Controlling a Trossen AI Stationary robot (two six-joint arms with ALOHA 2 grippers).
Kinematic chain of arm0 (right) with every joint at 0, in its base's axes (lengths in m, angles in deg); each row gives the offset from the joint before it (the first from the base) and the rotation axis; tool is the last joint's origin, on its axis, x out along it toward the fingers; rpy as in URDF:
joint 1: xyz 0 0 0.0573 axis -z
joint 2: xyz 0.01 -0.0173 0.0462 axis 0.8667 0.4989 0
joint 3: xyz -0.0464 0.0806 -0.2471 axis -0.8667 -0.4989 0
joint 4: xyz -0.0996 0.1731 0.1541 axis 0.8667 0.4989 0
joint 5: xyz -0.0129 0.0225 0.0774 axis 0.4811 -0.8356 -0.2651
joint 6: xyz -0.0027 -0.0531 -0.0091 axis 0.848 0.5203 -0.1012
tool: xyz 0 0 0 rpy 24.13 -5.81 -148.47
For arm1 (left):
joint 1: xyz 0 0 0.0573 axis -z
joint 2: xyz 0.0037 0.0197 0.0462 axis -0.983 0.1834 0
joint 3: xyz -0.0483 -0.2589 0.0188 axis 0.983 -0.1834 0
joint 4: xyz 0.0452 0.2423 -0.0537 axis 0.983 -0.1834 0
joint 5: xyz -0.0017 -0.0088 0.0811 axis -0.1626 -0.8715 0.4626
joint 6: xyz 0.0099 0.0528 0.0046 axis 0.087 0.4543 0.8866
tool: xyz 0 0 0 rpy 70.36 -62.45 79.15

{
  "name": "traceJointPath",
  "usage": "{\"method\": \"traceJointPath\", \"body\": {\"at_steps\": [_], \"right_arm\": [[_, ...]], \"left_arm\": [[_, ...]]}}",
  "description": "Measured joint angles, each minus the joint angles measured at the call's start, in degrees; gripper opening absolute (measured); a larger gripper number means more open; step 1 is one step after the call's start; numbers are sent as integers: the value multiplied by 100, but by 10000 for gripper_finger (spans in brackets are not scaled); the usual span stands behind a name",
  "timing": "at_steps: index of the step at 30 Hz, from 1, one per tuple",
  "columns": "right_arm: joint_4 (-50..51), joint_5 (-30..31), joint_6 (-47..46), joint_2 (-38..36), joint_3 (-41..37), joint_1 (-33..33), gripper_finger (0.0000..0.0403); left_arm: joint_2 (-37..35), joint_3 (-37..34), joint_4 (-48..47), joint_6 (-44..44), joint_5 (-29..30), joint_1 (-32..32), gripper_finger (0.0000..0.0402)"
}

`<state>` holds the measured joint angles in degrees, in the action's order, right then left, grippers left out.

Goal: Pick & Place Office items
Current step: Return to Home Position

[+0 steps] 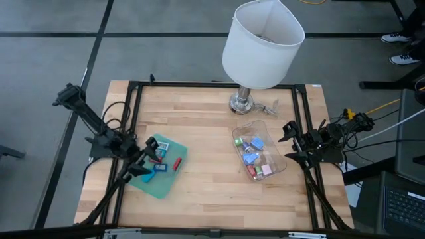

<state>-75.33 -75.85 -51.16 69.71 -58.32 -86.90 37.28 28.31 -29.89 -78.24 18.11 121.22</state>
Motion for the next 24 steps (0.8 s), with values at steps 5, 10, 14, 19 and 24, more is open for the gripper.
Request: {"method": "traceJointPath", "body": {"at_steps": [5,10,14,19,24], "right_arm": [[4,0,0,0,0,2,279],[16,0,0,1,-1,1,279],[22,0,0,1,-2,2,279],[24,0,0,0,-2,2,279],[34,0,0,2,-1,2,279]], "left_arm": [[-137,-590,44,-653,-146,-97,216],[-505,-585,-211,-63,-307,-97,216],[-1094,-585,-985,231,-57,-97,216],[-2607,-585,-2242,484,-178,-97,214],[-4114,-544,-3540,897,-40,-103,219]]}}
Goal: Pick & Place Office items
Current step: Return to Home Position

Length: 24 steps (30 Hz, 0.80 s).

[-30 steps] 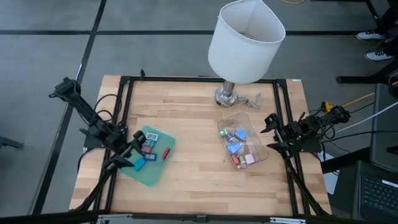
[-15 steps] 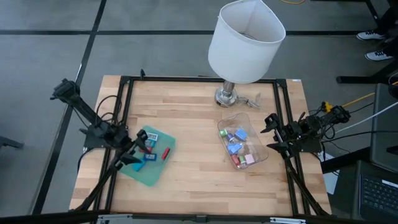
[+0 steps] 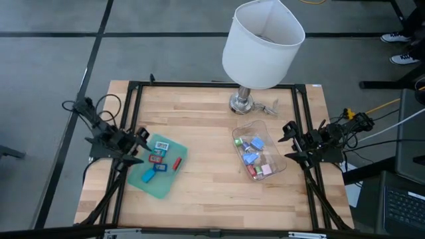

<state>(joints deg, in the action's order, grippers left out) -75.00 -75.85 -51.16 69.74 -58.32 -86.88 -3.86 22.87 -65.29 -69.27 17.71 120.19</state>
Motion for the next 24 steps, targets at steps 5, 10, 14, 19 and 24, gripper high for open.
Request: {"method": "traceJointPath", "body": {"at_steps": [5,10,14,19,24], "right_arm": [[91,4,-9,4,1,-1,279],[145,0,-9,4,3,-2,279],[134,2,-11,4,3,-2,279],[137,2,-11,4,3,-2,279],[137,1,-13,4,3,-2,279]], "left_arm": [[41,-41,-63,-278,-225,-9,219],[-11,-41,79,-534,-1223,-36,219],[-14,-41,-166,-1450,-2236,-84,218],[-12,-41,-594,-1092,-1854,-86,215],[19,-41,-721,-1054,-1113,-88,218]]}}
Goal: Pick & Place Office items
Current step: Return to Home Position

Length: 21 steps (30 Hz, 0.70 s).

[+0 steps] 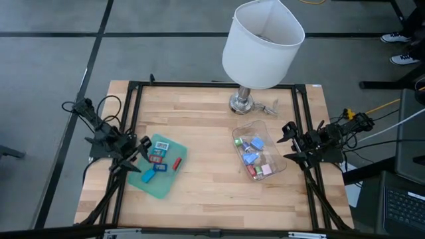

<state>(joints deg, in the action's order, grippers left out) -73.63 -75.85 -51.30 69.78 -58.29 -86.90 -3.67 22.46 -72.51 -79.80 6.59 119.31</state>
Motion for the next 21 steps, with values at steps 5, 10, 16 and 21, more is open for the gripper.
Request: {"method": "traceJointPath", "body": {"at_steps": [5,10,16,21], "right_arm": [[0,2,-11,0,0,0,279],[0,2,-11,0,0,0,279],[0,2,-11,0,0,0,279],[0,1,-10,0,0,0,279]], "left_arm": [[1,0,2,-485,145,0,218],[3,0,2,-611,138,0,214],[2,0,2,-612,138,0,219],[-36,0,-17,-612,-53,-176,217]]}}
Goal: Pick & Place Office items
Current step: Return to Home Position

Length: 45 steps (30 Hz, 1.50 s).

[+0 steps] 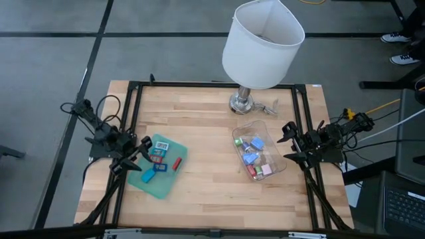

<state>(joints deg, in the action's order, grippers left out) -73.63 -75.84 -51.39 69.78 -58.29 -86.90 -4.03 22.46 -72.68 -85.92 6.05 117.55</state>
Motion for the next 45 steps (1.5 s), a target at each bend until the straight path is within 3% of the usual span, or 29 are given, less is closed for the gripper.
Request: {"method": "traceJointPath", "body": {"at_steps": [7,25,45], "right_arm": [[67,-14,1,-39,2,44,279],[90,3,3,-42,4,1205,279],[102,1,6,-42,4,1244,279]], "left_arm": [[-2,0,-83,0,-572,-1011,216],[-7,0,-78,0,-550,-3720,218],[11,0,-66,2,-552,-3865,218]]}}
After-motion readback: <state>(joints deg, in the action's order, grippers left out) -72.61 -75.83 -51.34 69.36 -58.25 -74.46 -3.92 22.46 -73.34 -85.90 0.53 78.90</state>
